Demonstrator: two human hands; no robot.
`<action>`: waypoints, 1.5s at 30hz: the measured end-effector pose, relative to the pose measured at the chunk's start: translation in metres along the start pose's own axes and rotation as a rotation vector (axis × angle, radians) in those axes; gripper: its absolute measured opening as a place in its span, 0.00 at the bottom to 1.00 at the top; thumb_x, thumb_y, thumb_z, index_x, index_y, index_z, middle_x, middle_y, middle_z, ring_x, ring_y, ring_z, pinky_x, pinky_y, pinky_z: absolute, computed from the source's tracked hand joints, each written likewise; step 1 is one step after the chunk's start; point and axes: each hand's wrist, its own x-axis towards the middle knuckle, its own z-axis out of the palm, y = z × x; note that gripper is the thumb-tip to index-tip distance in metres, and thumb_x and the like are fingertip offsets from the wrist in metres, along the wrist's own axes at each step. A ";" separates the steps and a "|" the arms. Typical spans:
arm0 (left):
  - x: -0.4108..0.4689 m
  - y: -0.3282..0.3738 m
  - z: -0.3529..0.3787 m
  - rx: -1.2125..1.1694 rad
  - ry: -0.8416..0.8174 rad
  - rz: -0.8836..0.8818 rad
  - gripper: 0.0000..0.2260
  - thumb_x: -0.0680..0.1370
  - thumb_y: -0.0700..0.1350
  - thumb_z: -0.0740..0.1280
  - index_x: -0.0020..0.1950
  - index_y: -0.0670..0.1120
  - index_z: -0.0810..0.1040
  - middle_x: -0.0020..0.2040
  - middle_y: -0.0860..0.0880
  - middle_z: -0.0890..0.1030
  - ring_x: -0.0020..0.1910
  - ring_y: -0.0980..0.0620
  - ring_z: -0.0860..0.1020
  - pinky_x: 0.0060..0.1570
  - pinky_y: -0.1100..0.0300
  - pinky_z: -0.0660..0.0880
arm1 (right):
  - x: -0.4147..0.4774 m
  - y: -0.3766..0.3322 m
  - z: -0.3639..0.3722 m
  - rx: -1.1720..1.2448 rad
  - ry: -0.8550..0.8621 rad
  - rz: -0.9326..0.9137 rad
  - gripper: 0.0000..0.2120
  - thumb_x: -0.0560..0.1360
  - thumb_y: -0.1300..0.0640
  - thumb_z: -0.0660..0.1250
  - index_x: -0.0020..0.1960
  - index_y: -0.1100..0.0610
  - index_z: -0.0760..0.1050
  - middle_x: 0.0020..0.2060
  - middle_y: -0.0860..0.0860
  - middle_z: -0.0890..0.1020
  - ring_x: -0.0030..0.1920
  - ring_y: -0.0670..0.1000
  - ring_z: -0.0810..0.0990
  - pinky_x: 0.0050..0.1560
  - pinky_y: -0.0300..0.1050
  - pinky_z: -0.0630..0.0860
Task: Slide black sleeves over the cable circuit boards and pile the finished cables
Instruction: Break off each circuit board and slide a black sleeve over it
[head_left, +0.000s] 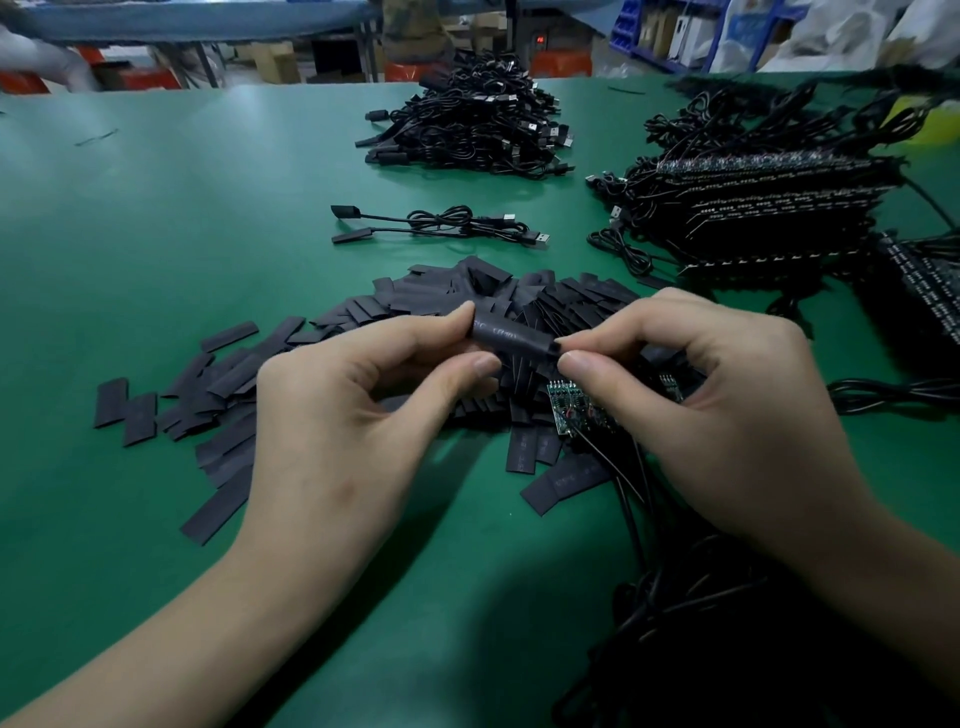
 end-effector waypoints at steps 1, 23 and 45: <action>-0.012 0.003 -0.005 -0.036 0.006 0.019 0.16 0.74 0.64 0.72 0.59 0.62 0.83 0.50 0.60 0.86 0.49 0.58 0.85 0.54 0.62 0.81 | 0.000 0.000 0.001 -0.004 0.000 0.006 0.04 0.74 0.49 0.72 0.46 0.47 0.85 0.38 0.42 0.83 0.42 0.45 0.80 0.48 0.50 0.76; 0.005 0.008 -0.023 -0.271 0.054 -0.029 0.04 0.77 0.45 0.74 0.51 0.51 0.86 0.43 0.51 0.88 0.45 0.51 0.87 0.50 0.61 0.81 | 0.045 0.009 -0.030 -0.152 -0.148 -0.039 0.04 0.80 0.52 0.69 0.49 0.51 0.82 0.45 0.41 0.84 0.43 0.38 0.83 0.44 0.32 0.78; 0.005 0.008 -0.022 0.161 -0.061 0.165 0.04 0.77 0.50 0.72 0.49 0.54 0.86 0.44 0.61 0.85 0.46 0.62 0.82 0.47 0.62 0.78 | 0.243 0.049 0.136 -0.532 -0.528 -0.131 0.16 0.83 0.48 0.65 0.70 0.47 0.76 0.69 0.54 0.73 0.65 0.60 0.76 0.64 0.56 0.73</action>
